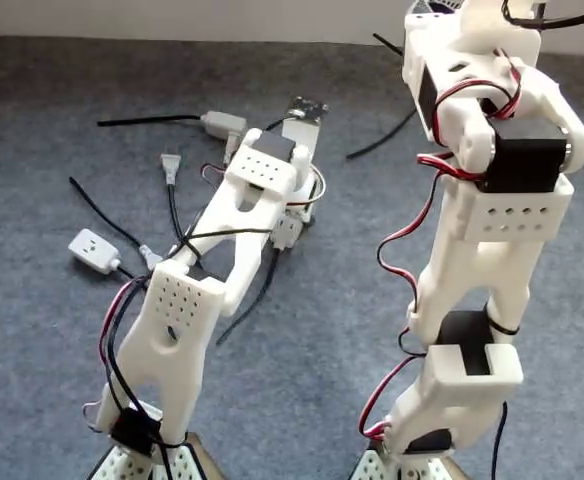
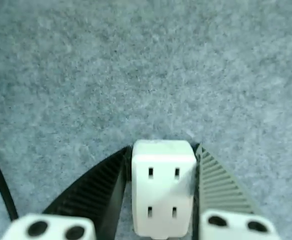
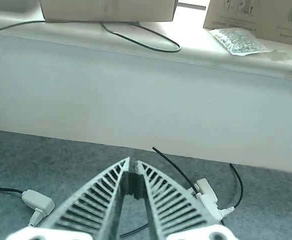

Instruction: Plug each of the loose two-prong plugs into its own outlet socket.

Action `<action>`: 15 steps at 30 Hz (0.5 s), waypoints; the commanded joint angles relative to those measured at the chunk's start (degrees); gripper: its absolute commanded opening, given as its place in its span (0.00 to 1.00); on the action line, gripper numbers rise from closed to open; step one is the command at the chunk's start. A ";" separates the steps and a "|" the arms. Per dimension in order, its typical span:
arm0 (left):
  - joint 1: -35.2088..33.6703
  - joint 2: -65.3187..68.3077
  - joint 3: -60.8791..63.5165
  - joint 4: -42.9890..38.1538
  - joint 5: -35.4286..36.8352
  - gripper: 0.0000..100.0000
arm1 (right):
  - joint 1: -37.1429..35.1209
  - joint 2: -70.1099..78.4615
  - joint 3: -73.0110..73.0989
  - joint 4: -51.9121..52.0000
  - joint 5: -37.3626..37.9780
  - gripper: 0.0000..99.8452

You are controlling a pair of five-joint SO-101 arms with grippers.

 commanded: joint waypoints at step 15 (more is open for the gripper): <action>-21.32 -4.26 -40.40 14.42 -0.53 0.20 | -2.33 -1.01 -0.66 -1.10 0.62 0.01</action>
